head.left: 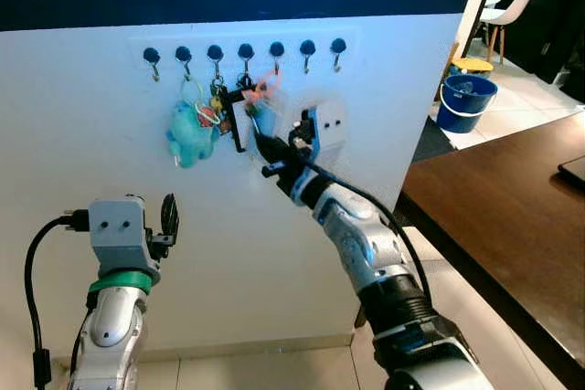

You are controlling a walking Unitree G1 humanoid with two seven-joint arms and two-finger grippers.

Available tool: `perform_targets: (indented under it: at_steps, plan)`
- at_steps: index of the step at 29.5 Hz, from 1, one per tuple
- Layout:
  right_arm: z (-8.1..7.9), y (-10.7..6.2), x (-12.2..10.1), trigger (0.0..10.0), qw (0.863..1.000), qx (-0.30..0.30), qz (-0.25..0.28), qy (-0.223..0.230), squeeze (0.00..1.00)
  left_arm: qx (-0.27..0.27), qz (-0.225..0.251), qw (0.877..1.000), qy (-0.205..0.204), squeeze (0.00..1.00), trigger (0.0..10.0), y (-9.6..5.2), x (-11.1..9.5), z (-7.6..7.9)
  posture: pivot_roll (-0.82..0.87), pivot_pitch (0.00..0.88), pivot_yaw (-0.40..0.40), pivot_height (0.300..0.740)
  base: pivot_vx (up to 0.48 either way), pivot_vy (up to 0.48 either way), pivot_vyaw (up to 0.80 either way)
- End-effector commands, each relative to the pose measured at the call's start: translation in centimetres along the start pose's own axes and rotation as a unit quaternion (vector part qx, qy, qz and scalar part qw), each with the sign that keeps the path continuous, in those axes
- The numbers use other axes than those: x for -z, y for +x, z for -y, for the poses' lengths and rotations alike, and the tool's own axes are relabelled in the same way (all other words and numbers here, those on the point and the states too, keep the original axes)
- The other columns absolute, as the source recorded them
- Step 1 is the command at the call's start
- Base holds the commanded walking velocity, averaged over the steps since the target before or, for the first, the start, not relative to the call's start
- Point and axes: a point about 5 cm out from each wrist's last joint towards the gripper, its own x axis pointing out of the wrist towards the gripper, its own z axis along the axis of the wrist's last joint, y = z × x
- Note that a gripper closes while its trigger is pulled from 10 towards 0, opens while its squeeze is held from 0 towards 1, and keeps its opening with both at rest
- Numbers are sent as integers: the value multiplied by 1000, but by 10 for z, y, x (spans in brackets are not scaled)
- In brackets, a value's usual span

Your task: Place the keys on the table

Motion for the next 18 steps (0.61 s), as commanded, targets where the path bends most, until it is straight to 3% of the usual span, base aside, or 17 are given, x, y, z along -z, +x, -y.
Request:
perform_targets:
  at_steps: [1,10,15,16,17,18]
  plan:
    - [-11,3,-7,0,999,-31,1,19,0,0,-8,1000,-2,0,10000,-1,2,-1,-129,82,109,740,0,0,0]
    - [-21,0,-26,0,994,-90,-22,56,0,12,-8,1000,-3,0,10000,-1,1,1,-130,83,113,740,0,0,0]
    - [-12,2,-41,0,987,-66,13,148,0,18,-8,1000,-2,0,10000,-1,1,3,-130,83,113,740,0,0,0]
    - [-9,2,-48,0,980,-65,35,183,0,18,-8,1000,-2,0,10000,0,1,3,-130,83,113,740,0,0,0]
    - [-9,2,-48,0,980,-65,35,183,0,18,-8,1000,-2,0,10000,0,1,3,-130,83,113,740,0,0,0]
    - [-4,2,-63,0,966,-70,78,237,0,20,-7,1000,-1,0,10000,-1,1,3,-128,77,116,740,0,0,0]
